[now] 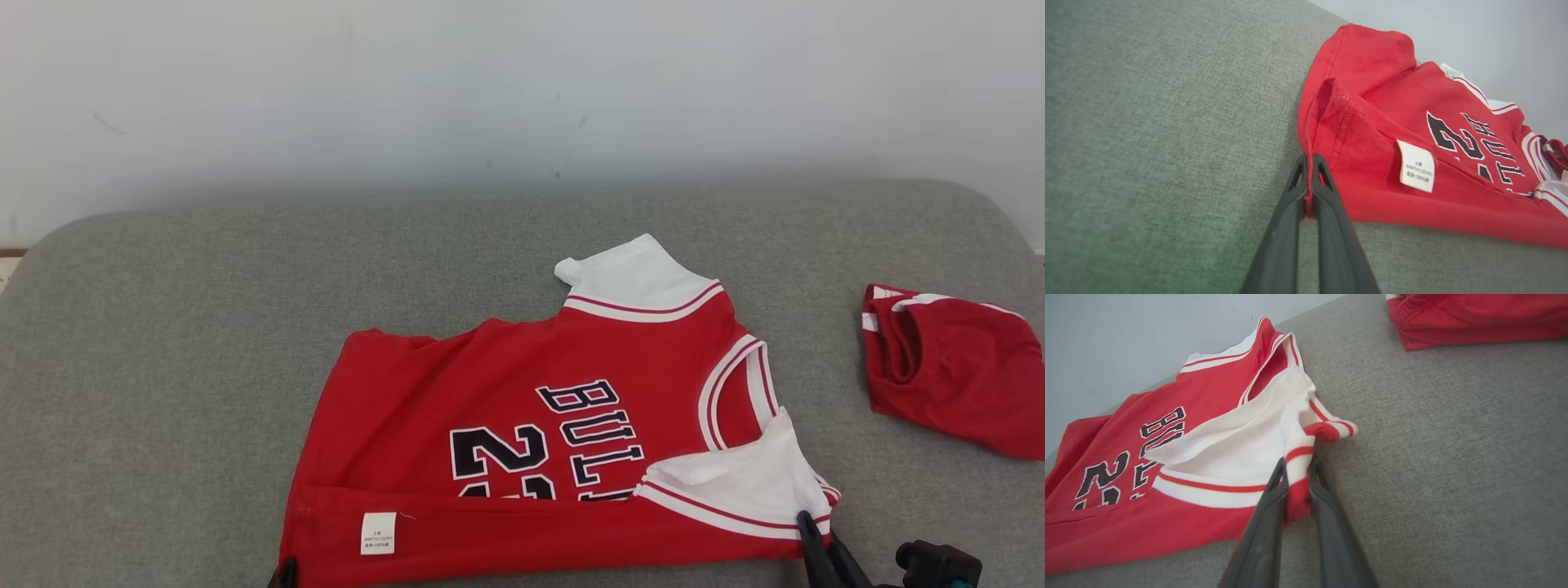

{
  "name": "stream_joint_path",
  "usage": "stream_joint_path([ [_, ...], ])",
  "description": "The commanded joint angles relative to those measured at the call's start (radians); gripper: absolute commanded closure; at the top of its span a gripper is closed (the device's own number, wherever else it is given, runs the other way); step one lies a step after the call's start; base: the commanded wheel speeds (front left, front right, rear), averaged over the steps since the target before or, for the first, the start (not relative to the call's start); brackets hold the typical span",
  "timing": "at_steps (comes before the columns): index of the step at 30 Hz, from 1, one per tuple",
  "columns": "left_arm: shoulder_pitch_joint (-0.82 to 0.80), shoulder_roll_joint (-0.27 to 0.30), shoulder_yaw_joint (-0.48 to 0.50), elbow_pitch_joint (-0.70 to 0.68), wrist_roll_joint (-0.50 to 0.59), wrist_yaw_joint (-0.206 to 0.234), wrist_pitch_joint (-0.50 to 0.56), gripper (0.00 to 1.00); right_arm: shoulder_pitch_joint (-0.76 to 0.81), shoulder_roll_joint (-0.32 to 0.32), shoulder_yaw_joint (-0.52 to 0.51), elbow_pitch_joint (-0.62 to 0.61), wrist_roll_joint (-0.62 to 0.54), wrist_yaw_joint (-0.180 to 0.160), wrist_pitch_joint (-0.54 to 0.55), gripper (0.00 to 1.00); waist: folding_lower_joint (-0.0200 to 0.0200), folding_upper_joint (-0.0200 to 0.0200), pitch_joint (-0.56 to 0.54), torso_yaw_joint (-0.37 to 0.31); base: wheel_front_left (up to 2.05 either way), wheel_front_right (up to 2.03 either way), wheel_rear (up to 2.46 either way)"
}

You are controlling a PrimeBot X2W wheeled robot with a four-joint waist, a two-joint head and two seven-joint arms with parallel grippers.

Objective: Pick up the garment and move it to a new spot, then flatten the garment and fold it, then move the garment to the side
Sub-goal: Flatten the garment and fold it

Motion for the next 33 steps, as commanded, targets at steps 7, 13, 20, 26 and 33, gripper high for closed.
stream_joint_path([
  [7, -0.017, -0.005, -0.018, 0.007, 0.013, 0.000, -0.001, 0.00, -0.026, 0.004, 0.000, 0.005, -0.041, -0.001, 0.002, 0.00, 0.0001, 0.0000, 0.023, 0.004, 0.00, 0.00, 0.00],
  [13, -0.007, -0.016, 0.079, -0.033, 0.136, 0.010, -0.001, 0.00, -0.043, 0.014, -0.109, -0.004, -0.143, -0.001, -0.010, 0.00, 0.0001, 0.0000, 0.022, 0.012, 0.00, 0.00, 0.00],
  [20, -0.031, -0.031, 0.143, -0.100, 0.250, 0.022, -0.001, 0.00, -0.055, 0.061, -0.254, -0.109, -0.312, -0.001, -0.009, 0.00, 0.0001, 0.0000, 0.037, 0.016, 0.00, 0.00, 0.00],
  [26, -0.135, -0.013, 0.136, -0.094, 0.312, 0.009, -0.001, 0.00, -0.145, 0.072, -0.257, -0.154, -0.401, -0.001, -0.010, 0.00, 0.0001, 0.0000, 0.087, 0.015, 0.00, 0.00, 0.00],
  [33, -0.314, 0.030, 0.067, 0.007, 0.335, 0.002, -0.001, 0.00, -0.289, 0.066, -0.237, -0.114, -0.415, -0.001, -0.008, 0.00, 0.0001, 0.0000, 0.168, 0.016, 0.00, 0.00, 0.00],
])
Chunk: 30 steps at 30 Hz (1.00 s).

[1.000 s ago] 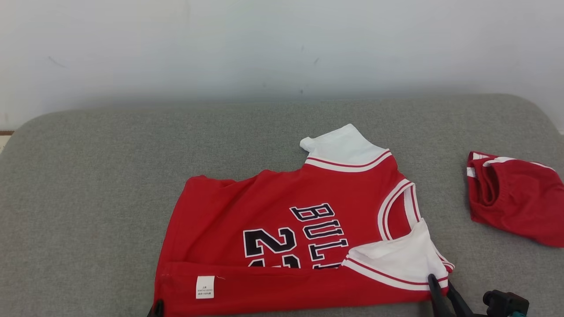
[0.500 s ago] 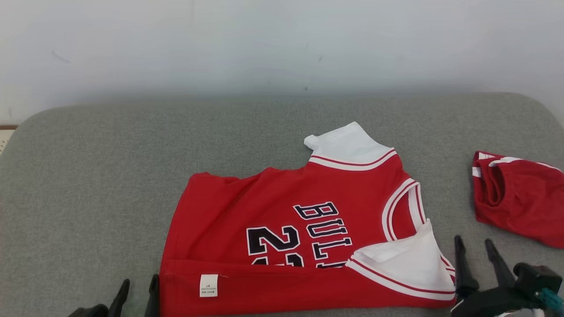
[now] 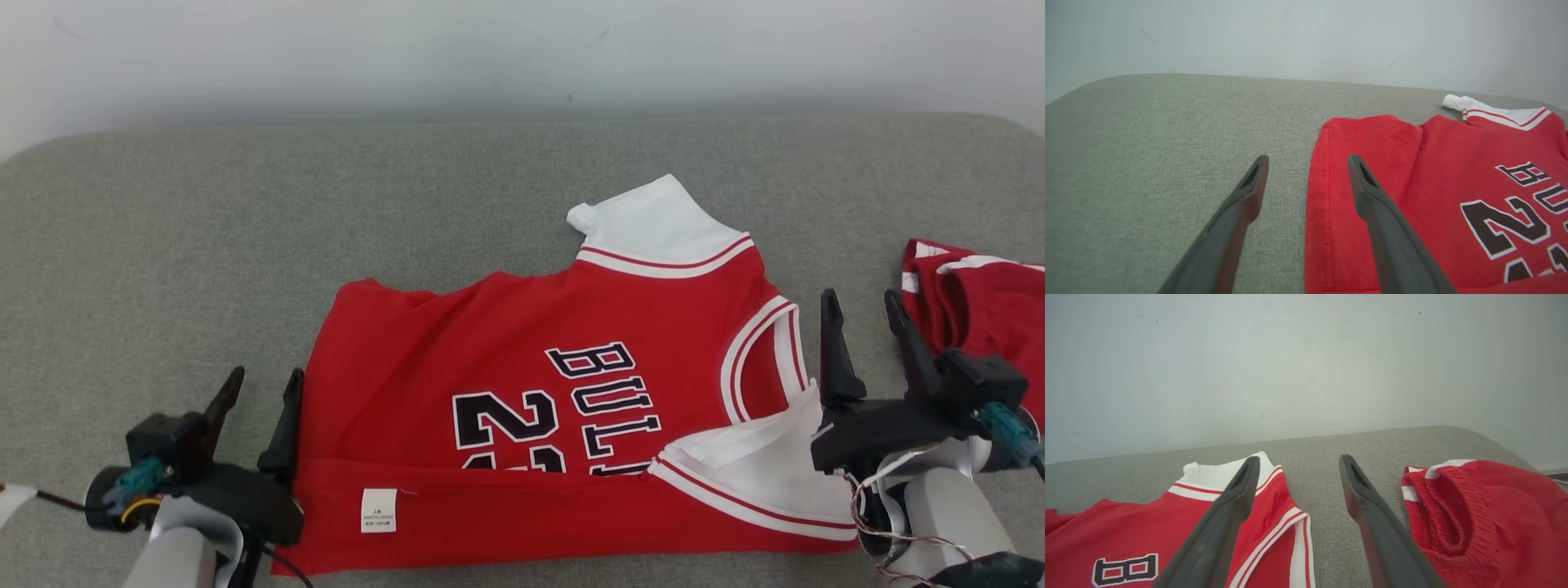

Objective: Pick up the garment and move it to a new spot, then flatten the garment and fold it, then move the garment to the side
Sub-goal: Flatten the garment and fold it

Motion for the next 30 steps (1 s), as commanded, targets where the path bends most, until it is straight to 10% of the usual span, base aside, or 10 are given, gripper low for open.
stream_joint_path([
  [1, -0.032, 0.015, -0.010, 0.020, 0.001, 0.001, -0.001, 0.00, -0.018, 0.000, 0.009, 0.005, -0.005, -0.001, 0.000, 0.00, -0.0001, -0.0001, 0.045, -0.001, 0.00, 0.00, 0.00],
  [30, -0.471, 0.086, -0.335, 0.437, -0.249, -0.001, 0.018, 0.00, -0.124, 0.039, 0.075, -0.010, 0.025, -0.001, 0.000, 0.00, -0.0001, -0.0001, 0.218, -0.108, 0.00, 0.00, 0.00],
])
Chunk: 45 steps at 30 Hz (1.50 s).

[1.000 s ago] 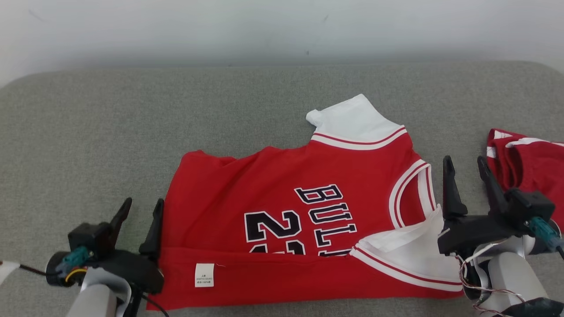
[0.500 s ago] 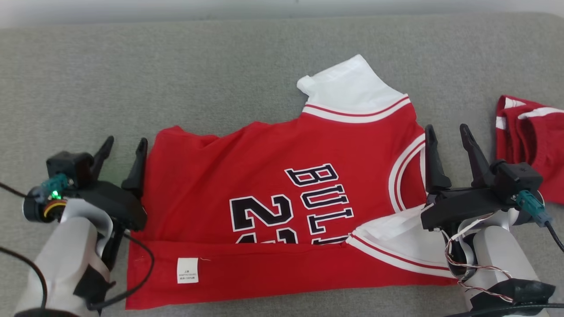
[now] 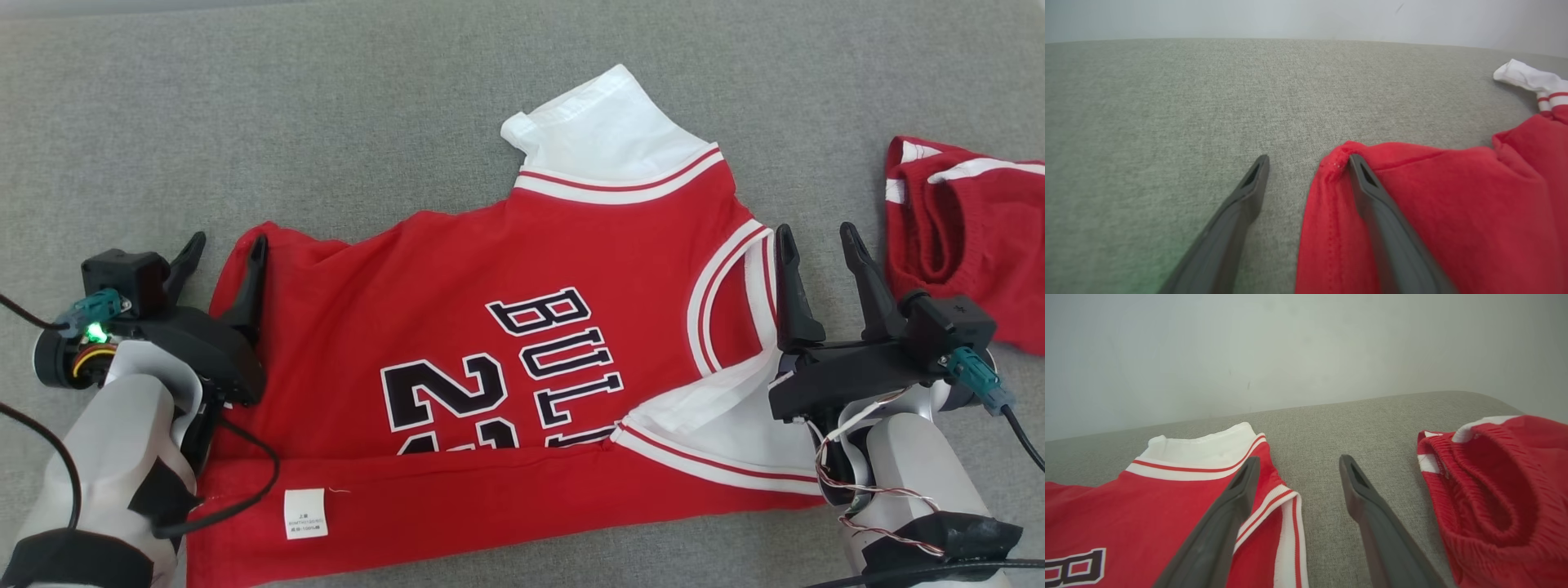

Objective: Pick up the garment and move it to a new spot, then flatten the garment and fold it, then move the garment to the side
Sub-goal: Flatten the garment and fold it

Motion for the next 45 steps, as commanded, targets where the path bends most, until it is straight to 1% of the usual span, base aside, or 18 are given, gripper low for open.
stream_joint_path([
  [1, 0.002, -0.005, -0.010, 0.012, 0.000, 0.000, 0.001, 0.00, -0.002, -0.001, 0.002, -0.004, 0.003, -0.001, 0.000, 0.00, 0.0001, -0.0001, 0.004, -0.004, 0.00, 0.00, 0.00],
  [9, 0.012, -0.043, -0.117, 0.031, -0.056, -0.001, 0.008, 0.00, 0.010, 0.005, -0.007, -0.005, 0.003, -0.001, 0.000, 0.00, 0.0001, -0.0001, 0.001, -0.004, 0.00, 0.00, 0.00],
  [10, 0.014, -0.044, -0.129, 0.030, -0.061, -0.001, 0.007, 0.06, 0.013, 0.005, -0.009, -0.004, 0.003, -0.001, 0.000, 0.00, 0.0001, -0.0001, -0.002, -0.002, 0.00, 0.00, 0.00],
  [12, 0.018, -0.044, -0.145, 0.034, -0.076, -0.001, 0.005, 0.40, 0.015, 0.010, -0.010, -0.001, 0.002, -0.001, 0.000, 0.00, 0.0001, -0.0001, -0.007, 0.001, 0.00, 0.00, 0.00],
  [13, 0.018, -0.041, -0.152, 0.035, -0.085, -0.001, 0.004, 0.52, 0.014, 0.011, -0.009, 0.000, 0.003, -0.001, 0.000, 0.00, 0.0001, -0.0001, -0.009, 0.002, 0.00, 0.00, 0.00],
  [14, 0.017, -0.037, -0.154, 0.038, -0.095, 0.000, 0.002, 0.62, 0.013, 0.012, -0.007, 0.000, 0.004, -0.001, 0.000, 0.00, 0.0001, -0.0001, -0.010, 0.002, 0.00, 0.00, 0.00],
  [15, 0.014, -0.032, -0.151, 0.040, -0.105, 0.000, -0.001, 0.65, 0.011, 0.013, -0.006, 0.001, 0.005, -0.001, 0.000, 0.00, 0.0001, -0.0001, -0.011, 0.003, 0.00, 0.00, 0.00],
  [16, 0.008, -0.027, -0.151, 0.041, -0.111, 0.000, -0.003, 0.85, 0.008, 0.014, -0.005, 0.001, 0.006, -0.001, 0.000, 0.00, 0.0001, -0.0001, -0.012, 0.004, 0.00, 0.00, 0.00],
  [17, 0.003, -0.023, -0.149, 0.040, -0.119, 0.000, -0.007, 1.00, 0.006, 0.014, -0.004, 0.001, 0.006, -0.001, 0.000, 0.00, 0.0001, -0.0001, -0.012, 0.004, 0.00, 0.00, 0.00],
  [23, -0.005, -0.016, -0.120, 0.011, -0.167, 0.000, -0.017, 1.00, 0.007, 0.011, -0.001, 0.005, 0.016, -0.001, 0.000, 0.00, 0.0001, -0.0001, -0.014, 0.012, 0.00, 0.00, 0.00],
  [26, -0.002, -0.015, -0.087, -0.021, -0.208, 0.000, -0.020, 1.00, 0.010, 0.007, -0.001, 0.010, 0.022, -0.001, 0.000, 0.00, 0.0001, -0.0001, -0.016, 0.017, 0.00, 0.00, 0.00],
  [30, 0.011, -0.004, -0.065, -0.066, -0.226, 0.000, -0.020, 1.00, 0.004, -0.003, -0.003, 0.018, 0.031, -0.001, 0.000, 0.00, 0.0001, -0.0001, -0.018, 0.028, 0.00, 0.00, 0.00],
  [33, 0.013, 0.008, -0.066, -0.081, -0.231, 0.000, -0.020, 1.00, -0.021, -0.008, 0.005, 0.032, 0.037, -0.001, 0.000, 0.00, 0.0001, -0.0001, -0.015, 0.037, 0.00, 0.00, 0.00],
  [37, 0.000, 0.016, -0.049, -0.087, -0.228, 0.000, -0.020, 1.00, -0.103, -0.025, 0.020, 0.072, 0.051, -0.001, 0.000, 0.00, 0.0001, -0.0001, -0.004, 0.049, 0.00, 0.00, 0.00],
  [39, -0.004, 0.013, -0.037, -0.089, -0.220, 0.003, -0.020, 1.00, -0.162, -0.036, 0.026, 0.105, 0.056, -0.001, 0.021, 0.00, 0.0001, -0.0001, 0.005, 0.056, 0.00, 0.00, 0.00],
  [40, -0.007, 0.010, -0.025, -0.096, -0.209, 0.005, -0.020, 1.00, -0.232, -0.043, 0.038, 0.142, 0.064, -0.001, 0.056, 0.00, 0.0001, -0.0001, 0.015, 0.064, 0.00, 0.00, 0.00],
  [41, -0.007, 0.010, -0.025, -0.096, -0.209, 0.005, -0.020, 1.00, -0.232, -0.043, 0.038, 0.142, 0.064, -0.001, 0.056, 0.00, 0.0001, -0.0001, 0.015, 0.064, 0.00, 0.00, 0.00],
  [45, -0.013, -0.001, 0.003, -0.128, -0.184, 0.007, -0.020, 1.00, -0.359, -0.066, 0.063, 0.235, 0.068, -0.001, 0.153, 0.00, 0.0001, -0.0001, 0.037, 0.086, 0.00, 0.00, 0.00],
])
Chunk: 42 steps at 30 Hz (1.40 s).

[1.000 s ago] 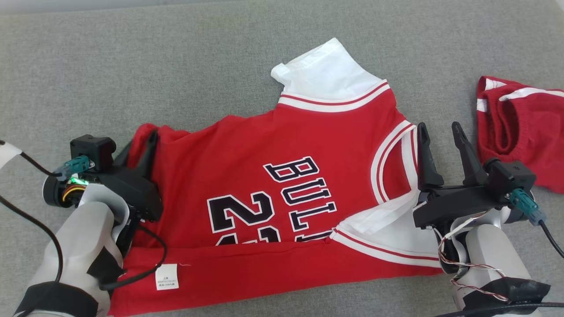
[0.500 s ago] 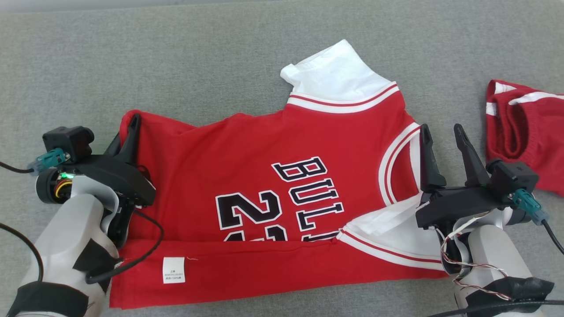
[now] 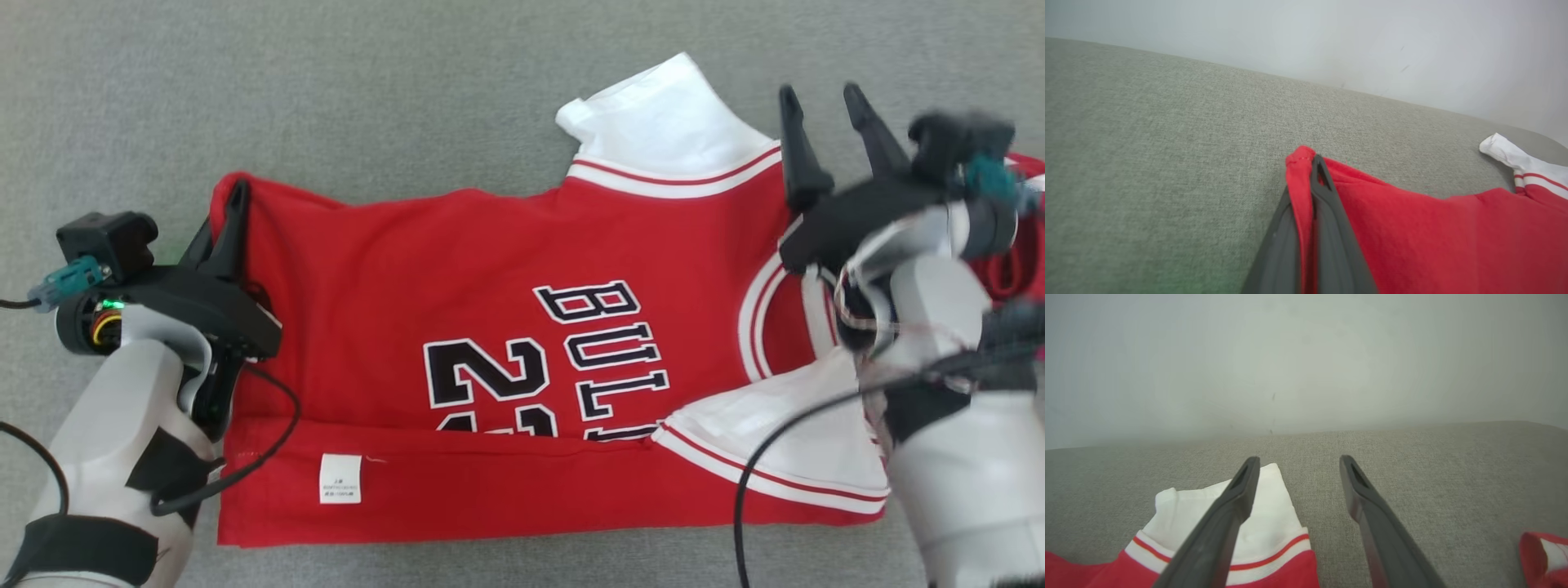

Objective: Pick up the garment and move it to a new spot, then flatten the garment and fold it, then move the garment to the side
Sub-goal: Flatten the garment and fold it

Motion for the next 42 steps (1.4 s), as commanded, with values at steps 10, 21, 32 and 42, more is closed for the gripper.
stream_joint_path([
  [10, -0.019, -0.039, 0.042, -0.038, 0.047, 0.001, -0.004, 1.00, -0.233, -0.034, 0.021, 0.222, -0.004, -0.001, 0.142, 0.00, 0.0000, 0.0000, 0.085, 0.074, 0.00, 0.00, 0.00],
  [21, -0.029, -0.082, 0.043, -0.062, 0.069, -0.001, -0.002, 1.00, -0.398, -0.059, 0.095, 0.371, -0.008, -0.001, 0.258, 0.00, 0.0000, 0.0000, 0.156, 0.127, 0.00, 0.00, 0.00],
  [32, -0.024, -0.091, 0.022, -0.074, 0.057, -0.001, -0.001, 1.00, -0.451, -0.066, 0.115, 0.477, 0.005, -0.001, 0.270, 0.00, 0.0000, 0.0000, 0.172, 0.148, 0.00, 0.00, 0.00],
  [42, -0.036, -0.088, 0.010, -0.078, 0.050, -0.001, -0.001, 1.00, -0.474, -0.060, 0.110, 0.546, -0.009, -0.001, 0.267, 1.00, 0.0000, 0.0000, 0.181, 0.151, 0.00, 0.00, 0.00],
])
